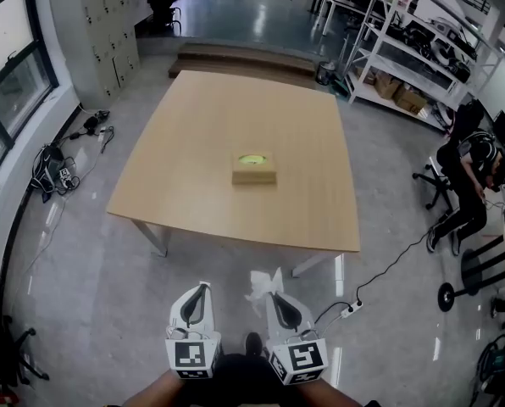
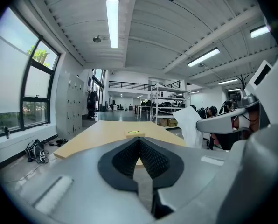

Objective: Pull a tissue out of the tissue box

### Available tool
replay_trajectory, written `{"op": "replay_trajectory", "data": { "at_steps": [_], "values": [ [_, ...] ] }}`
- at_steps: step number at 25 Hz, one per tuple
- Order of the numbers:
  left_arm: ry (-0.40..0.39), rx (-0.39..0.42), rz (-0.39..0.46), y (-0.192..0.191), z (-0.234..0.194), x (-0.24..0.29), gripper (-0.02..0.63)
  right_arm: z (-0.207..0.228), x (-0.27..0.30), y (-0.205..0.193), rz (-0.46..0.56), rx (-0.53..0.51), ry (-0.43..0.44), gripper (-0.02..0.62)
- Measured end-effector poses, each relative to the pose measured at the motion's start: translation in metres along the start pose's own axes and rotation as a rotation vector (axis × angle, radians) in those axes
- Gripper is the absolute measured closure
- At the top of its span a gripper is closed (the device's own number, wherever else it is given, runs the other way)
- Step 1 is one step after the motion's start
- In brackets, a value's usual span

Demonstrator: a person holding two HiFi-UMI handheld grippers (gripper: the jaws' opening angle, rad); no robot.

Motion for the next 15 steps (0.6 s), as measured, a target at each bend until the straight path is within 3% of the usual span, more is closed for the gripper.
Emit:
{"op": "replay_trajectory", "data": {
  "at_steps": [15],
  "values": [
    [0.006, 0.015, -0.024, -0.003, 0.039, -0.009, 0.588, 0.022, -0.032, -0.025, -0.021, 0.008, -0.004, 0.598]
  ]
}}
Point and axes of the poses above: the fingertips, and each gripper's own axes: x forward along the fingers, z to its right, y out of its top, the point moved 1 cm from there along -x, backward along the fingers, and after that the axes turned 4 degrees about z, right-handed, at the moved point
